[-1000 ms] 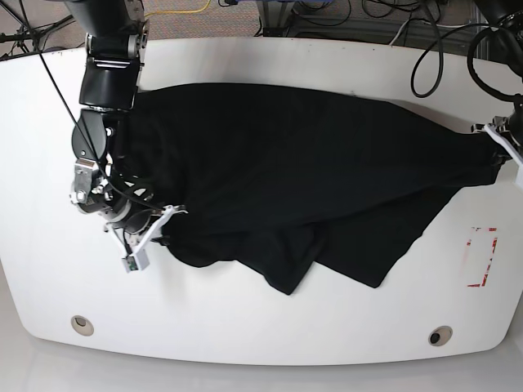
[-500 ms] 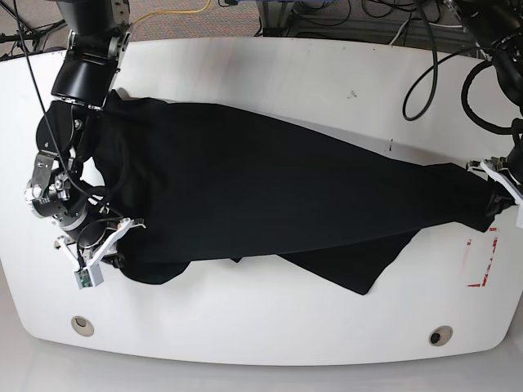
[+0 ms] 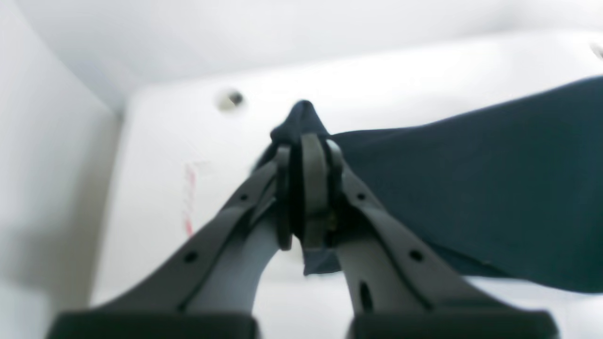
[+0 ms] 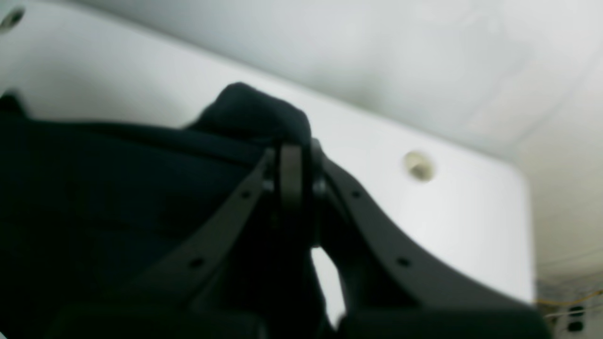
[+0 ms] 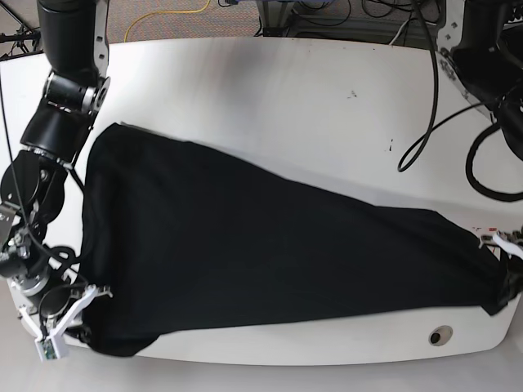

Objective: Fold the T-shirt properly
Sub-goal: 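Lift the shirt with both grippers and swing it across the table, then lay the shirt flat with both grippers, pulling its edge taut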

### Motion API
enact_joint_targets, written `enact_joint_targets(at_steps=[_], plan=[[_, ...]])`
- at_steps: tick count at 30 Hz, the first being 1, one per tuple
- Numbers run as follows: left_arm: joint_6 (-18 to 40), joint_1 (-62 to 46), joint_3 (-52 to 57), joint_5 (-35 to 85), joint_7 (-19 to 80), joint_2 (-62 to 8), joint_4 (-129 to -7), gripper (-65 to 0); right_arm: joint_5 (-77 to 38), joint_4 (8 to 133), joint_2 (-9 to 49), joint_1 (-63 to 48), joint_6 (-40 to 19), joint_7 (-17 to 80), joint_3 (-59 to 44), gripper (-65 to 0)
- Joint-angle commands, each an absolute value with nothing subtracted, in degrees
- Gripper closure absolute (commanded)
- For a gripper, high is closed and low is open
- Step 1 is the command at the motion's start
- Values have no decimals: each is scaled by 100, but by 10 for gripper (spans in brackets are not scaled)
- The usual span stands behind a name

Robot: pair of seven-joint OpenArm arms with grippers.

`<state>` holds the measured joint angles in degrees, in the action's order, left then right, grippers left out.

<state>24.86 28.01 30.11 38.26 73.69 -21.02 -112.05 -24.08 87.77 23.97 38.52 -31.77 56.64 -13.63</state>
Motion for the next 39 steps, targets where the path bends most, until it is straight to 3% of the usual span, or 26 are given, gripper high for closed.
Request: enact_joint_targets(at_steps=[1, 14, 23, 30, 39], plan=[[2466, 3345, 2844, 3688, 7152, -2202, -11248, 0, -2484, 8760, 2607, 4593, -3187, 5578, -1174, 0], [2466, 5490, 2545, 3046, 7160, -2220, -10853, 0, -2492, 8690, 3020, 6554, -3196, 5895, -409, 0], [2466, 6545, 2545, 3064, 7152, -2246, -9877, 0, -2510, 8646, 3336, 7108, -3442, 5938, -171, 0], [2484, 6264, 2545, 3099, 7152, -2246, -9851, 0, -2510, 9182, 3424, 6510, -3582, 6114, -453, 0], [2492, 4796, 2651, 3336, 7160, -2229, -10360, 0, -2510, 10220, 3336, 4347, -3582, 6114, -1499, 0]])
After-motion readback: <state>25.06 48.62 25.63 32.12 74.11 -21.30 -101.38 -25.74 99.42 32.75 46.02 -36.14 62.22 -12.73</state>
